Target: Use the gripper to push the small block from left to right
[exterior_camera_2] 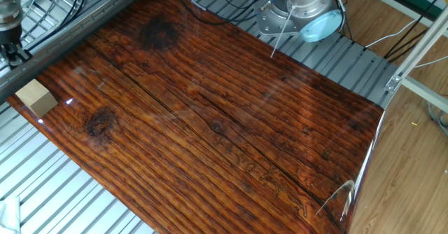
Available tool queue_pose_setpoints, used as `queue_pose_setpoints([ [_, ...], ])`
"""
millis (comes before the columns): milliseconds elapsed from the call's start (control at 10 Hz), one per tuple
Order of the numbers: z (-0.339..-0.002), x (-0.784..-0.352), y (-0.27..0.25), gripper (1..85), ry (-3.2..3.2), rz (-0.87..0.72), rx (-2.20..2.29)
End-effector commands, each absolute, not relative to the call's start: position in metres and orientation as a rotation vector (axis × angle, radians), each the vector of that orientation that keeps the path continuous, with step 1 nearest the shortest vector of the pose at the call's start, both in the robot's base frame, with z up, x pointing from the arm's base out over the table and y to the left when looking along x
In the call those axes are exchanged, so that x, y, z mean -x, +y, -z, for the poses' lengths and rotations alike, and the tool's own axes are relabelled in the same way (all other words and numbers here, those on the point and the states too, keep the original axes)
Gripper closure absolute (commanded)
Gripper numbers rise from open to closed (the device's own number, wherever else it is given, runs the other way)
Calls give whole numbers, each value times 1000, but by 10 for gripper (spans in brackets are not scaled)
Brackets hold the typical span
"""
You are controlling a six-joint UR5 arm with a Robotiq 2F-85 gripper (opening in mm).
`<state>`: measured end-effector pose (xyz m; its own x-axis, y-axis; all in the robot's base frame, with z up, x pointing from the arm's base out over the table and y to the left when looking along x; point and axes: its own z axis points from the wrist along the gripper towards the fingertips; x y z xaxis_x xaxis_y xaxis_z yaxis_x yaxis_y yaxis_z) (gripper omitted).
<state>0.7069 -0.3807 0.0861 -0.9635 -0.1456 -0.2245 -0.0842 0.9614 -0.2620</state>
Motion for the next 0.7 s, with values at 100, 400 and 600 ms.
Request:
queue_pose_setpoints([
  [100,-74,-709,-382,847,2863,324,216],
  [400,-72,-708,-376,847,2871,300,276],
  [600,-70,-704,-374,847,2888,292,292],
])
